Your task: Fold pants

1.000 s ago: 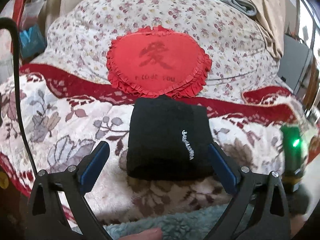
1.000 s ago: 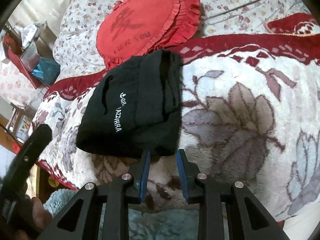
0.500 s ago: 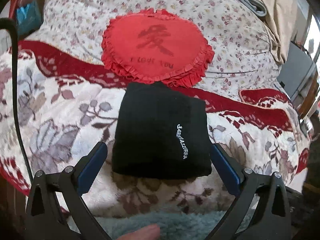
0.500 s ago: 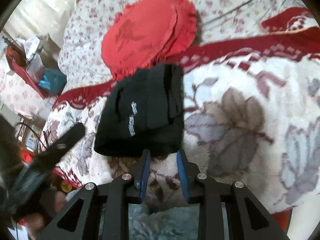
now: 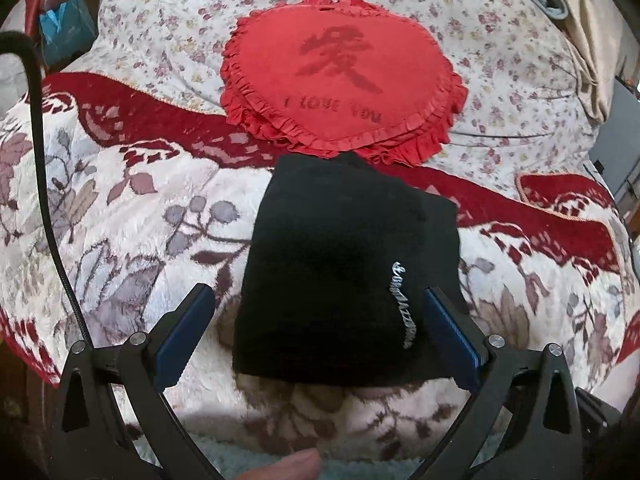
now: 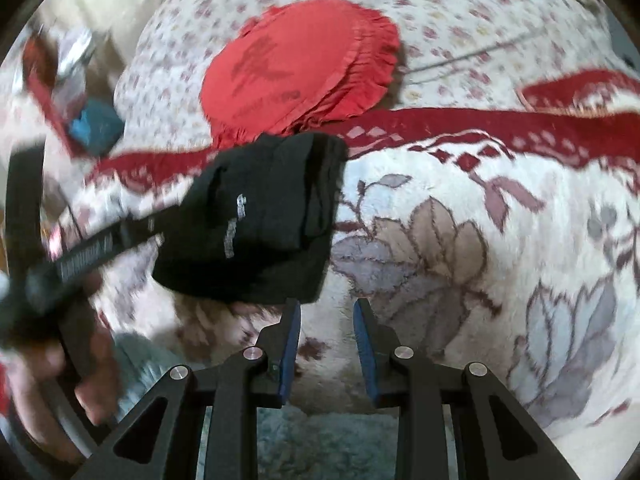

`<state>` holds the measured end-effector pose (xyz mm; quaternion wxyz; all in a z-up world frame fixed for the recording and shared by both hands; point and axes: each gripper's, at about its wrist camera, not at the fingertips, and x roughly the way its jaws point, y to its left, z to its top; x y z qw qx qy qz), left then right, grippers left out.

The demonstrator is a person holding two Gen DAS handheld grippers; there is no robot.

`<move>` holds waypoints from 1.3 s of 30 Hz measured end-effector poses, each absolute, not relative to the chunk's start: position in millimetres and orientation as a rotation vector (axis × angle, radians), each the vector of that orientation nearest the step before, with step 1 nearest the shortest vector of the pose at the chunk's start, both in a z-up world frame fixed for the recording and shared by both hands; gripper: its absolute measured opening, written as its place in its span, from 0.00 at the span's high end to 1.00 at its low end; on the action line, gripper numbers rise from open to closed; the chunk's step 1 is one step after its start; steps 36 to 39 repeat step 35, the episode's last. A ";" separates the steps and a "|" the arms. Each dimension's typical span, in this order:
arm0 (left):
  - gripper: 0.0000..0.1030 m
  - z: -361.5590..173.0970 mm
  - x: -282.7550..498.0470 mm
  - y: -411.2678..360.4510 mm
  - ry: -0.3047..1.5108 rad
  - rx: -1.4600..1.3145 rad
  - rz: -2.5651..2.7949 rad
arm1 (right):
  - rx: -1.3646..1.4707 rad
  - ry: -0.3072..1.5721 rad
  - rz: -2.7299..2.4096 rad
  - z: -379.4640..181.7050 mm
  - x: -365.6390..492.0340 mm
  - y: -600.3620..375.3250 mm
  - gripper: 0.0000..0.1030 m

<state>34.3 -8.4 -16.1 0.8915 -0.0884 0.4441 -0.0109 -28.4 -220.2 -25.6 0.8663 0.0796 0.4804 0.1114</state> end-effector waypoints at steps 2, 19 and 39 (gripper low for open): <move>0.01 -17.2 33.0 -4.6 0.929 -0.203 -0.014 | 0.123 1.012 0.220 -24.5 -25.8 -220.5 0.74; 0.01 -10.1 10.5 8.3 0.919 -0.247 -0.066 | -0.029 0.993 0.112 -28.1 -20.4 -197.3 0.74; 0.01 -6.4 3.0 0.7 0.870 -0.203 -0.036 | -0.006 0.991 0.139 -28.0 -20.0 -200.2 0.74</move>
